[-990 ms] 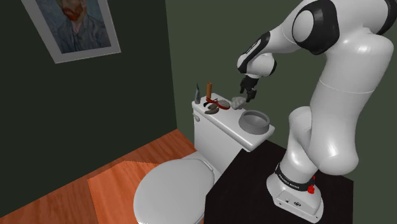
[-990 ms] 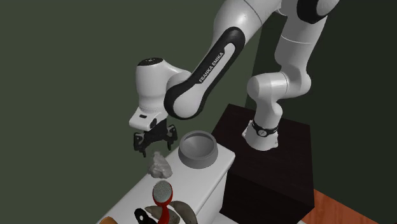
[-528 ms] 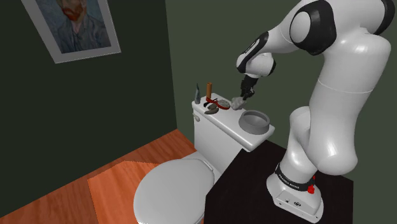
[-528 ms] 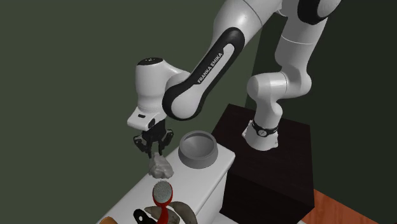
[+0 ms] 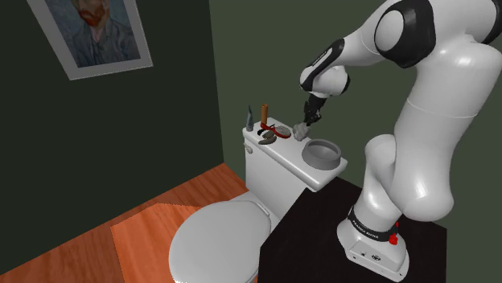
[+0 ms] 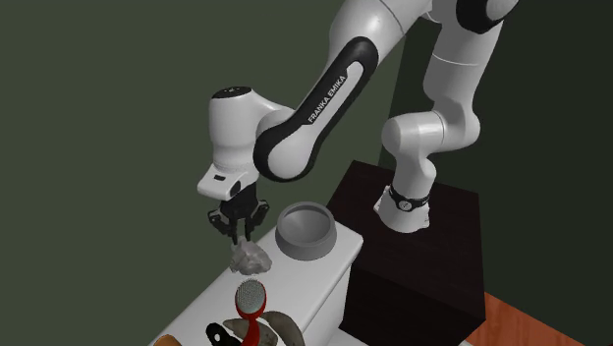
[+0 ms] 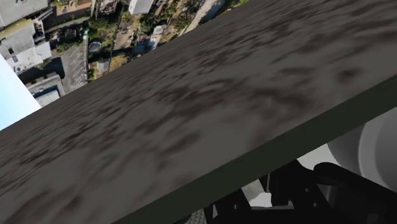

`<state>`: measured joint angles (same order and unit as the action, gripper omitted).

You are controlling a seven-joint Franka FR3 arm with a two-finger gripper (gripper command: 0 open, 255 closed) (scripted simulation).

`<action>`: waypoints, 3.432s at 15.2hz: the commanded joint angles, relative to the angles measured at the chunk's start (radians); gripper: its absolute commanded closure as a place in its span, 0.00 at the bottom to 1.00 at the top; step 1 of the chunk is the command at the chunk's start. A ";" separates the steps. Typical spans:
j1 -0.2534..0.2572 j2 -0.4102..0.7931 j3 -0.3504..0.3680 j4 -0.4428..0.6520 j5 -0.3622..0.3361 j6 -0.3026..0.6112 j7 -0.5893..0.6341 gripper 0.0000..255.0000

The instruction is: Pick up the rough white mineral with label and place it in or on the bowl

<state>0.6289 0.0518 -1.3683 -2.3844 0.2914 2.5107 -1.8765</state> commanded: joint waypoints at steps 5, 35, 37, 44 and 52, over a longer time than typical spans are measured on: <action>-0.126 -0.233 0.076 0.030 -0.358 -0.143 0.275 1.00; 0.453 0.224 -0.306 -0.188 -0.211 0.310 0.561 0.00; 0.333 0.212 -0.193 -0.183 -0.237 0.338 0.579 0.00; 0.234 0.214 -0.096 -0.178 -0.234 0.358 0.577 0.00; 0.236 0.214 -0.098 -0.178 -0.234 0.358 0.578 1.00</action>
<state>0.8654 0.2657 -1.4687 -2.5626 0.0573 2.8688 -1.2989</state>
